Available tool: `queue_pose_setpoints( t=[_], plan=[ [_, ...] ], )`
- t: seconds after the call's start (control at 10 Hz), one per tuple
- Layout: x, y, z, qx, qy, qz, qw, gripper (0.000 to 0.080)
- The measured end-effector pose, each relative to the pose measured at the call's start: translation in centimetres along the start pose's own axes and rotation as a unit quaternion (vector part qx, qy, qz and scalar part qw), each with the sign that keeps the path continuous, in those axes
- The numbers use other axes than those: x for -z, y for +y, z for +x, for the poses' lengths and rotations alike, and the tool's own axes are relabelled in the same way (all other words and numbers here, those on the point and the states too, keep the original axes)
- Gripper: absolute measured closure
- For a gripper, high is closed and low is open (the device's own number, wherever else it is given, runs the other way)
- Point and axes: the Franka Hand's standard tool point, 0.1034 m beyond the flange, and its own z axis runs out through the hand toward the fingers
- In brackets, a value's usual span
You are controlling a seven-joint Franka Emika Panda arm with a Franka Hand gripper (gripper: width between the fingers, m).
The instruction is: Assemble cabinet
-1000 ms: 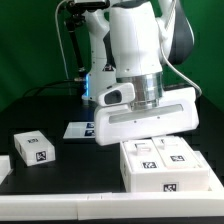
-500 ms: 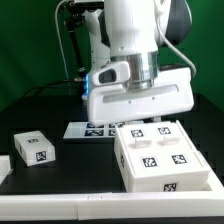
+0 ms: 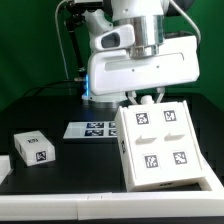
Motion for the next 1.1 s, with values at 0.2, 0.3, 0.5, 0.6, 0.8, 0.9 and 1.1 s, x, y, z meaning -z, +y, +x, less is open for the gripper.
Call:
queue_pose_setpoints(
  t=[0.2,0.3,0.5,0.6,0.8,0.9,1.1],
  plan=[
    [1.4,0.1,2.2,0.001,0.008,0.001,1.0,0.0623],
    [1.8,0.2,2.9,0.001,0.014,0.0,1.0,0.0632],
    [2.2,0.3,4.1,0.001,0.022,0.001,1.0,0.0648],
    [2.1,0.3,4.0,0.001,0.021,0.001,1.0,0.0656],
    [2.1,0.3,4.0,0.001,0.021,0.001,1.0,0.0431],
    [1.9,0.3,3.9,0.002,0.026,0.0,1.0,0.0431],
    [-1.0,3.0,-1.1,0.036,0.03,-0.008,0.999,0.0253]
  ],
)
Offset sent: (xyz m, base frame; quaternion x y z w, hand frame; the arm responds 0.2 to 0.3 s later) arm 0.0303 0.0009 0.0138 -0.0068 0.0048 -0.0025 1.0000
